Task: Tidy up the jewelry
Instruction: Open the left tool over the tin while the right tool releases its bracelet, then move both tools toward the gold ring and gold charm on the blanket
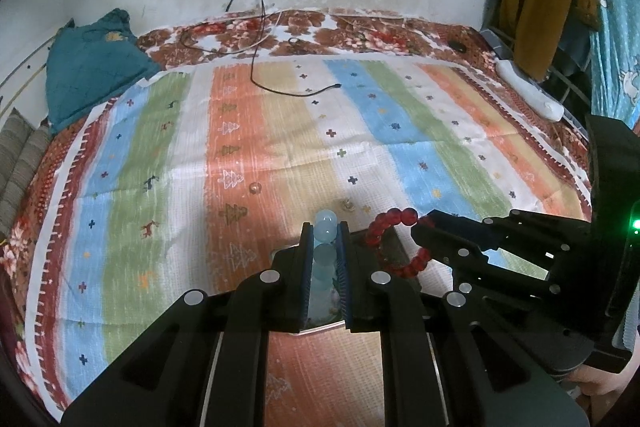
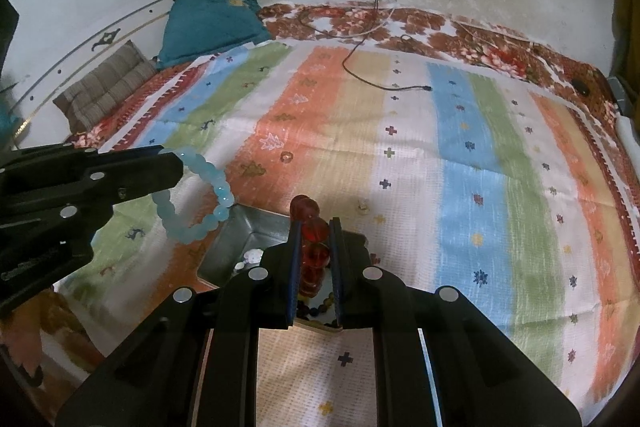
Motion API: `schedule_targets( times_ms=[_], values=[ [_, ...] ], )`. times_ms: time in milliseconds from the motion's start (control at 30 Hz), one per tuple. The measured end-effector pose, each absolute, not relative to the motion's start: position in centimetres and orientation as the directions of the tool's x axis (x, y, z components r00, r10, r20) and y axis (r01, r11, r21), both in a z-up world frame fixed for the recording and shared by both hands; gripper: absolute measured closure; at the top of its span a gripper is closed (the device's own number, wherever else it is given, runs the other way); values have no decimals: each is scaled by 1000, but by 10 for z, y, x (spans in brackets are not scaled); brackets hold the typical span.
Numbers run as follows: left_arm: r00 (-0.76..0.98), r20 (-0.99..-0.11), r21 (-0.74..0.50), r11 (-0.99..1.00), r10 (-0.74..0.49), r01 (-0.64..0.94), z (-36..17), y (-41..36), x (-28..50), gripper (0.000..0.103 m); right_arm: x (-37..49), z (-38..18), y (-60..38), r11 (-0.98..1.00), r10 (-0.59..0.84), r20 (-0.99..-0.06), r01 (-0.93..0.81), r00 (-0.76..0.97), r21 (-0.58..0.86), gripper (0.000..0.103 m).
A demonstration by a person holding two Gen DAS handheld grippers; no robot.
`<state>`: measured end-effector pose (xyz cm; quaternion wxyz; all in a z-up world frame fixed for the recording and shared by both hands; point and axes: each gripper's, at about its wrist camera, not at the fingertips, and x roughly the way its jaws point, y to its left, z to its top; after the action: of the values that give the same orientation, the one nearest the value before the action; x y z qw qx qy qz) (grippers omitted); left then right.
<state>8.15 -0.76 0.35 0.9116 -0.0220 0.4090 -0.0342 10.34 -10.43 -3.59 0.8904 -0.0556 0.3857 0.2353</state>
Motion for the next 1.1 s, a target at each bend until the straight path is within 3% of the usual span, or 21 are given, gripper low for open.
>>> schedule_targets(
  times_ms=[100, 733, 1100],
  values=[
    [664, -745, -61, 998, -58, 19, 3, -5, 83, 86, 107, -37, -108, 897, 355, -719, -435, 597, 81, 75],
    [644, -765, -76, 994, -7, -80, -2, 22, 99, 50, 129, -44, -113, 918, 316, -753, -386, 577, 90, 54],
    [618, -786, -64, 992, 15, -105, -9, 29, 116, 38, 139, -43, -115, 919, 323, -758, -377, 566, 110, 40]
  ],
)
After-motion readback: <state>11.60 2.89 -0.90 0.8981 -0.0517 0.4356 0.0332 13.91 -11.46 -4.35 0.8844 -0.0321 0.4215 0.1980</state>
